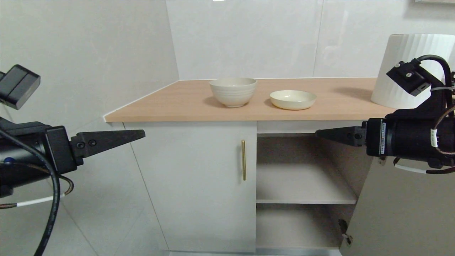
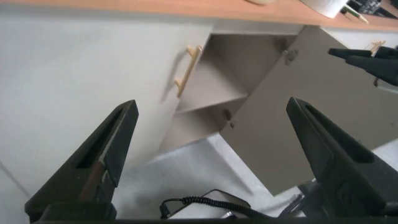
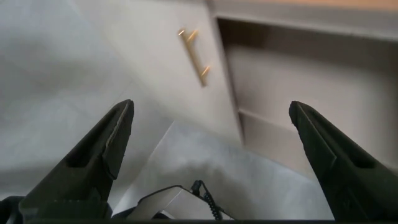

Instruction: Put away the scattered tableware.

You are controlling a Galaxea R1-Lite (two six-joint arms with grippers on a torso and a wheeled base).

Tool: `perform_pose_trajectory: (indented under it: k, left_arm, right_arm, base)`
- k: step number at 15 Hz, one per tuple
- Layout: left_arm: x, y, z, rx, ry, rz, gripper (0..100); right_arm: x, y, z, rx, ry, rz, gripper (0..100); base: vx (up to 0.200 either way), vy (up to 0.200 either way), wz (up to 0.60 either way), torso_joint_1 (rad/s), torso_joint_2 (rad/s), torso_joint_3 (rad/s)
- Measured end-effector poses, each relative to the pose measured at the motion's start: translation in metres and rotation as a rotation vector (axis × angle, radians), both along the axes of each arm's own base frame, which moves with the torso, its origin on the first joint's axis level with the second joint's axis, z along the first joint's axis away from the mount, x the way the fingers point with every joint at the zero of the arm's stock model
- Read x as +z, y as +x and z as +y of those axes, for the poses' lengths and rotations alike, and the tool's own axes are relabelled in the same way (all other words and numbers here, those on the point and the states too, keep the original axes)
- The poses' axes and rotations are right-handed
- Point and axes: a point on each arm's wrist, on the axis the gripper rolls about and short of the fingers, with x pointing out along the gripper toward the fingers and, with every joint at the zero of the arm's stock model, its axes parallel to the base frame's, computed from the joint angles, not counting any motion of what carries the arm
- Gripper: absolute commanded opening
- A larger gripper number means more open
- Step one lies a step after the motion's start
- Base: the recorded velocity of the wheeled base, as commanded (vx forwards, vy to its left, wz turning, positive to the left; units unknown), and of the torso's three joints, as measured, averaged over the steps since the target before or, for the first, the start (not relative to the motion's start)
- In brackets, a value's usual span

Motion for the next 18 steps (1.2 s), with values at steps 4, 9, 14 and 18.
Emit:
perform_pose_trajectory:
  k: [4, 9, 14, 18]
  left_arm:
    - [-0.001, 0.001, 0.0, 0.0, 0.001, 0.007, 100]
    - [-0.002, 0.001, 0.0, -0.001, 0.001, 0.008, 100]
    - [-0.002, 0.001, -0.001, -0.003, 0.0, 0.01, 100]
    - [-0.003, 0.002, -0.001, -0.005, 0.0, 0.013, 100]
  right_arm:
    - [0.0, -0.001, 0.0, 0.0, -0.001, 0.002, 100]
    - [0.006, -0.01, -0.005, 0.022, -0.006, 0.03, 100]
    - [0.006, -0.011, -0.006, 0.029, 0.007, 0.009, 100]
    - [0.003, -0.01, -0.006, 0.029, 0.004, 0.003, 100]
  base:
    - [0.05, 0.0, 0.0, 0.003, 0.0, 0.001]
    - [0.0, 0.0, 0.0, 0.0, 0.0, 0.0]
    - [0.0, 0.0, 0.0, 0.0, 0.0, 0.0]
    - [0.0, 0.0, 0.0, 0.008, -0.02, -0.016]
